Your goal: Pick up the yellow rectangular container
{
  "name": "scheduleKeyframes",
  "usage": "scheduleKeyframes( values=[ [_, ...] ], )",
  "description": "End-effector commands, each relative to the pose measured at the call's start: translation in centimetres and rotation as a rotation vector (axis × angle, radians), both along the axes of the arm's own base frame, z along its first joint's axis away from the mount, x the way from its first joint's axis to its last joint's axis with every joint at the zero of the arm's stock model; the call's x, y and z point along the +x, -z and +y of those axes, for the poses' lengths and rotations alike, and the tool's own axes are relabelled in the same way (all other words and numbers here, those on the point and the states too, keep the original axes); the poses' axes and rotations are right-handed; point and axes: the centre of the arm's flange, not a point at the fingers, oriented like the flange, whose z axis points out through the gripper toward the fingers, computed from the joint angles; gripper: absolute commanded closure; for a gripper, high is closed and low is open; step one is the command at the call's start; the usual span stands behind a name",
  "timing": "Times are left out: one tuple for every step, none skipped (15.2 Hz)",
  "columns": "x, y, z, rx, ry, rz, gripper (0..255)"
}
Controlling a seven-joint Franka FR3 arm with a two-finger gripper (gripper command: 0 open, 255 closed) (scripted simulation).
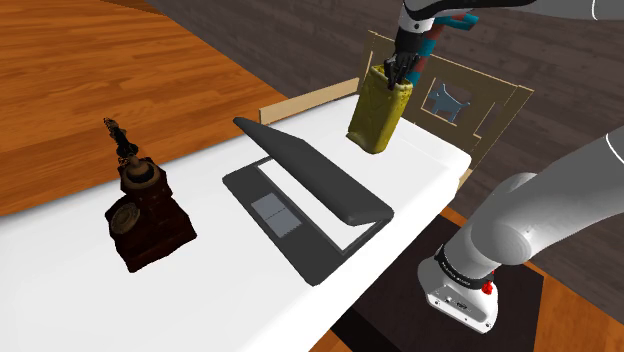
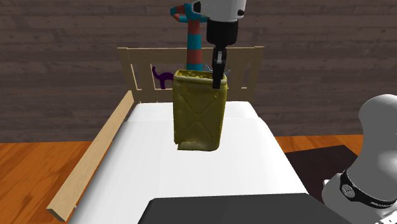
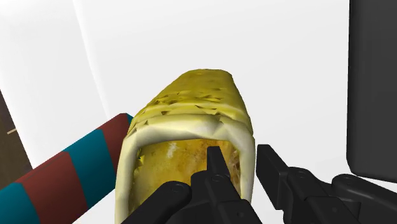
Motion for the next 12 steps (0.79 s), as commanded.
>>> scheduleKeyframes(
  values=[
    [0.0,0.1,0.0,0.000,0.000,0.001,255],
    [0.0,0.1,0.0,0.000,0.000,0.001,255],
    [0.0,0.1,0.0,0.000,0.000,0.001,255],
    [0.0,0.1,0.0,0.000,0.000,0.001,255],
    [0.0,0.0,0.0,0.000,0.000,0.001,255],
    [0.0,0.0,0.0,0.000,0.000,0.001,255],
    [-0.1,0.1,0.0,0.000,0.000,0.001,255],
    [-0.1,-0.4,0.0,0.000,0.000,0.001,255],
    [-0.1,-1.0,0.0,0.000,0.000,0.001,255],
    [-0.1,-1.5,0.0,0.000,0.000,0.001,255],
    [-0.1,-2.0,0.0,0.000,0.000,0.001,255],
    [-0.1,-2.6,0.0,0.000,0.000,0.001,255]
  ],
)
